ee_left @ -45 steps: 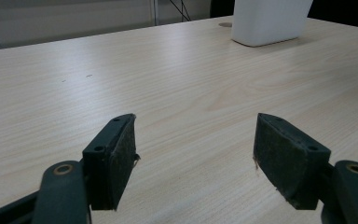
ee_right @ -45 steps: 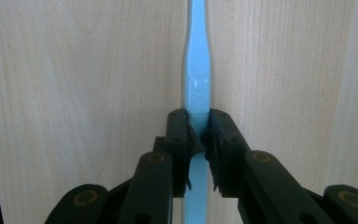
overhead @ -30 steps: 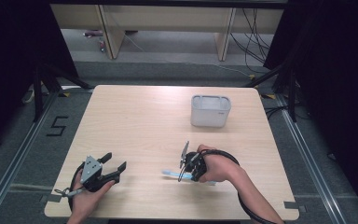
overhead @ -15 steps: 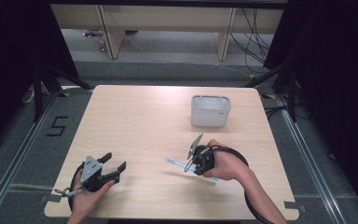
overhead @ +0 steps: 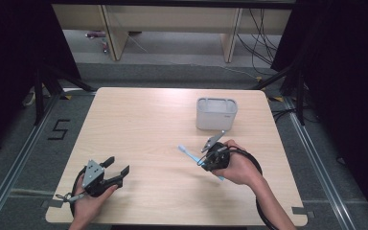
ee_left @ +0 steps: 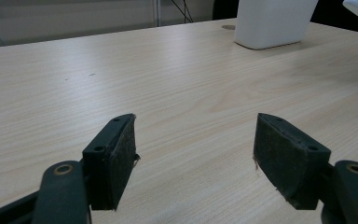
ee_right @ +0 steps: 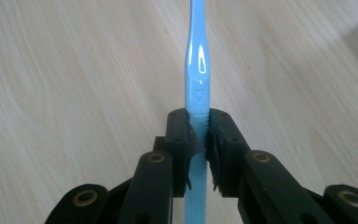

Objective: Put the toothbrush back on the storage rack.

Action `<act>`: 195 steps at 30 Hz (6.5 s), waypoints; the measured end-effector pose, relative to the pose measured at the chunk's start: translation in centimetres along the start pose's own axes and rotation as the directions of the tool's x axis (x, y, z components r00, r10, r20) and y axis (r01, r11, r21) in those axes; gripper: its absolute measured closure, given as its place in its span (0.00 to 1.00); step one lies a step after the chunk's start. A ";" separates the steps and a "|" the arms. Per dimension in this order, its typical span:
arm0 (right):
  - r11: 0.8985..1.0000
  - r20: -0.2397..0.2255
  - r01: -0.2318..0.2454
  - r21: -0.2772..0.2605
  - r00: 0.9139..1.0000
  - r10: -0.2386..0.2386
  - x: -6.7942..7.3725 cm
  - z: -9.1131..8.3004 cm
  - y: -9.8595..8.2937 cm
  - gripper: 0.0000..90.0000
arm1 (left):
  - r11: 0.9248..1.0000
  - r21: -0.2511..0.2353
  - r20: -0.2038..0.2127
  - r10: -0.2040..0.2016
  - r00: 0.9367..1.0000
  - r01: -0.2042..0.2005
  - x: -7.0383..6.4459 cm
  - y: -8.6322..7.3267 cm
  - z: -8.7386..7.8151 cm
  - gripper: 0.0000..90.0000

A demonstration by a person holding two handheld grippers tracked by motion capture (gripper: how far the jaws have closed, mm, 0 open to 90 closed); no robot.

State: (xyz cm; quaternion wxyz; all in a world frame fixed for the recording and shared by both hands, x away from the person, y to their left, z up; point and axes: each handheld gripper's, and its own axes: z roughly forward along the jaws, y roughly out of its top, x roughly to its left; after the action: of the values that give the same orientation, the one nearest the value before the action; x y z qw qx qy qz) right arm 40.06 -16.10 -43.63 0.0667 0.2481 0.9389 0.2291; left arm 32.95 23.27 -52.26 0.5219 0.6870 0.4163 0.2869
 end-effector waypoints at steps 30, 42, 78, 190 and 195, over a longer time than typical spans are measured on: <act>0.911 0.097 -0.280 -0.303 0.942 0.321 -1.9 -2.1 -3.6 0.88 | 1.000 -0.005 -0.003 -0.014 1.000 0.014 0.1 0.0 0.0 0.33; 0.837 0.136 -0.306 -0.454 0.904 0.405 -2.7 -2.9 -4.8 0.88 | 1.000 -0.006 -0.004 -0.016 1.000 0.016 0.1 0.0 0.0 0.33; 0.627 0.174 -0.349 -0.696 0.766 0.619 -4.3 -4.5 -6.2 0.88 | 1.000 -0.008 -0.003 -0.019 1.000 0.019 0.2 0.0 -0.1 0.33; 0.490 0.200 -0.248 -0.836 0.693 0.692 -8.3 -5.8 -1.0 0.88 | 0.999 -0.019 -0.009 -0.041 0.999 0.040 0.2 -0.1 -0.2 0.34; 0.495 0.221 -0.226 -0.839 0.689 0.690 -8.5 -6.0 -0.5 0.88 | 0.999 -0.018 -0.008 -0.040 0.999 0.040 0.2 -0.1 -0.2 0.34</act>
State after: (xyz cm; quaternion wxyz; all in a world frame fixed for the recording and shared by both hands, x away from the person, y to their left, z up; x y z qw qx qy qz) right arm 45.77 -23.10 -38.47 0.3548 0.5014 0.5851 0.5295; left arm 32.89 23.57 -52.29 0.5319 0.6726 0.4295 0.2833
